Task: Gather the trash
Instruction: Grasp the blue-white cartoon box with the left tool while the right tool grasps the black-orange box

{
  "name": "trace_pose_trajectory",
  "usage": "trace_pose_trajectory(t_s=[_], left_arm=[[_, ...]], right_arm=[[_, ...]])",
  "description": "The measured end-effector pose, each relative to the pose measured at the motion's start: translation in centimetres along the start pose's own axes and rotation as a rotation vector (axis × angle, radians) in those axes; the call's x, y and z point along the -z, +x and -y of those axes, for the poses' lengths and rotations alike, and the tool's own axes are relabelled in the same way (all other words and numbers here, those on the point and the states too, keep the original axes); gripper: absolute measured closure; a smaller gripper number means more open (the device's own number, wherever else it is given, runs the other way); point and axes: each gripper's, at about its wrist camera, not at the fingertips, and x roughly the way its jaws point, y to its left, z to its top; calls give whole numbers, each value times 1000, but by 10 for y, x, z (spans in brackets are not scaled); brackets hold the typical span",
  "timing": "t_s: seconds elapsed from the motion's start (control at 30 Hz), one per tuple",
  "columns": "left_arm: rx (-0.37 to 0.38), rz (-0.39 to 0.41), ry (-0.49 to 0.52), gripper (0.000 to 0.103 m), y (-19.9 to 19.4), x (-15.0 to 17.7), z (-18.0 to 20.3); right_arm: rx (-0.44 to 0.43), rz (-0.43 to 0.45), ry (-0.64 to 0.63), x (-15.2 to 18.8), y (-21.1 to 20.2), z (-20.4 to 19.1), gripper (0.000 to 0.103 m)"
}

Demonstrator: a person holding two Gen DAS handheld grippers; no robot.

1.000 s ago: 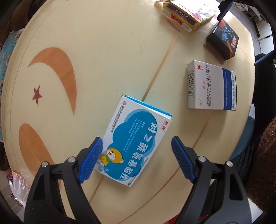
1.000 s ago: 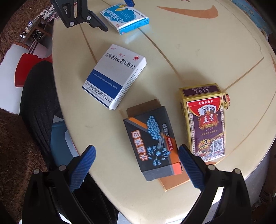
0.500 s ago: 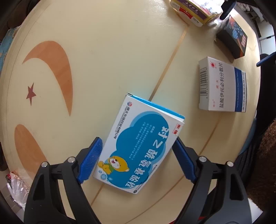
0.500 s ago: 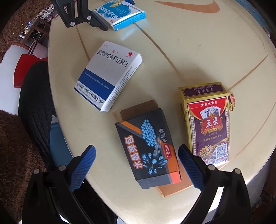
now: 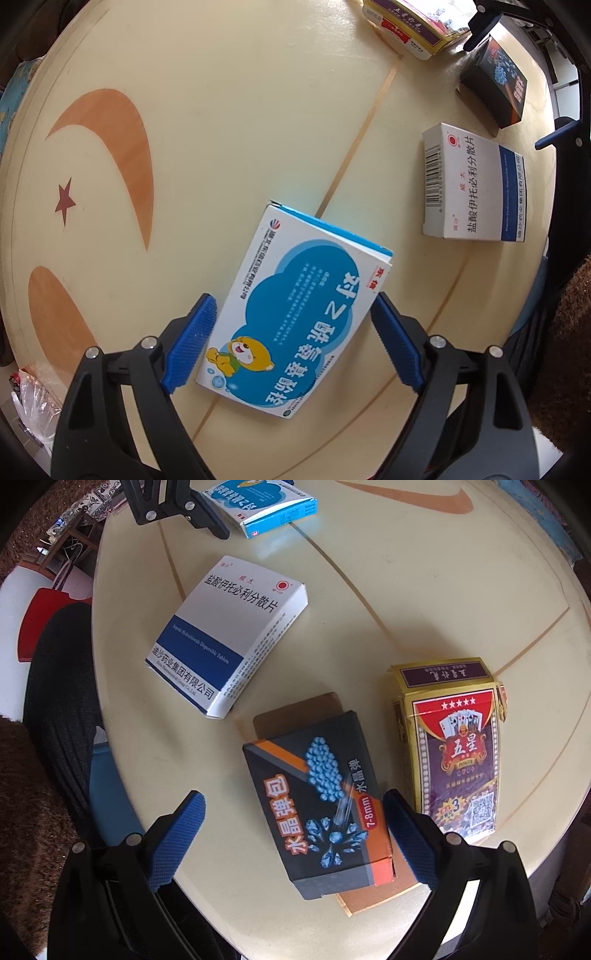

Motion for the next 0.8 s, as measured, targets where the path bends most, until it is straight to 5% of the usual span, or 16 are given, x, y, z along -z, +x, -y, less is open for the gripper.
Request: trace_pose_trajectory(t_s=[0.07,0.23,0.53,0.8], left_arm=[[1,-3,-6,21,-3,-1,2],[0,0,-27,29,-18,-2,1],[-32,65,-163,30,-23,17,5],[-64,154,-312,32,-43,50,12]], right_arm=[[29,-2,6,2,2,-7,13],[115,1,53,4,0,-8,43],[124,76,242,15,-2,-6,46],[229,195,436,38,-31,-21,47]])
